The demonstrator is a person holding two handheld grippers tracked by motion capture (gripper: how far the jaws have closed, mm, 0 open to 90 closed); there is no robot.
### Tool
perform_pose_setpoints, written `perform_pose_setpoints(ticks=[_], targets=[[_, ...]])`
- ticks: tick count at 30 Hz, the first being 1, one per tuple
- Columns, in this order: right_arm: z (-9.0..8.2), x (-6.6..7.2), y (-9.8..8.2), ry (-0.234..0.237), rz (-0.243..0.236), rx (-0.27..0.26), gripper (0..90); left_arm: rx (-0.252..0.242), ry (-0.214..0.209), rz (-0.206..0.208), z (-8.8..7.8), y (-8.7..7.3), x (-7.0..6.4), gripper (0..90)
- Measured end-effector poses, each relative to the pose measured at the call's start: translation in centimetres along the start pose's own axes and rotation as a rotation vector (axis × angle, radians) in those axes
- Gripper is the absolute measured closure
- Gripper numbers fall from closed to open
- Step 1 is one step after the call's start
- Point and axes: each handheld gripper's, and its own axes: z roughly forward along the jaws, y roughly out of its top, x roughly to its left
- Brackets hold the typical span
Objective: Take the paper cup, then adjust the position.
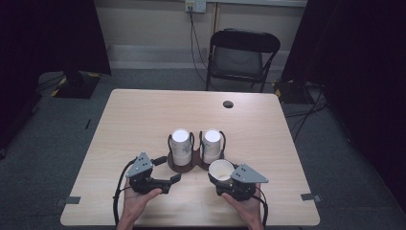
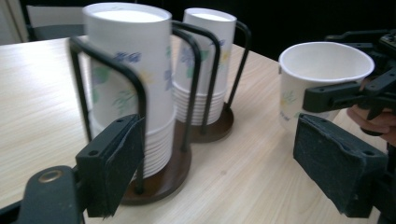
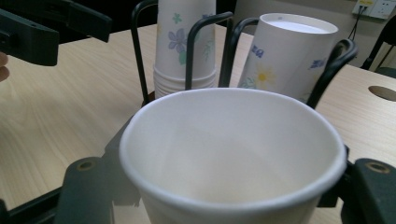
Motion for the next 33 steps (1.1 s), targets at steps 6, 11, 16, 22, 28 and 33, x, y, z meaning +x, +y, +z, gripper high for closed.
perform_pose_setpoints(ticks=[6, 11, 16, 22, 28, 33], targets=[[-0.5, -0.9, -0.2, -0.033, 0.023, -0.004, 29.7, 0.0, 0.063, -0.013, -0.7, -0.8, 0.9, 15.7], [-1.0, -1.8, -0.2, -0.08, 0.044, -0.013, 29.7, -0.036, 0.158, -0.036, -1.0, -1.8, 1.8, 15.5], [-1.3, -2.9, -0.1, -0.104, 0.084, -0.036, 29.9, -0.041, 0.303, -0.034, -1.1, -3.1, 2.6, 15.5], [-1.2, -4.3, -0.1, -0.134, 0.115, -0.037, 30.0, -0.057, 0.364, -0.04, -1.3, -4.3, 3.2, 15.5], [-0.8, -5.7, -0.1, -0.152, 0.127, -0.023, 29.7, -0.071, 0.396, -0.047, -1.3, -5.0, 3.1, 15.4], [-0.2, -6.7, -0.2, -0.162, 0.137, -0.017, 29.5, -0.087, 0.425, -0.047, -1.2, -5.5, 2.8, 15.3]])
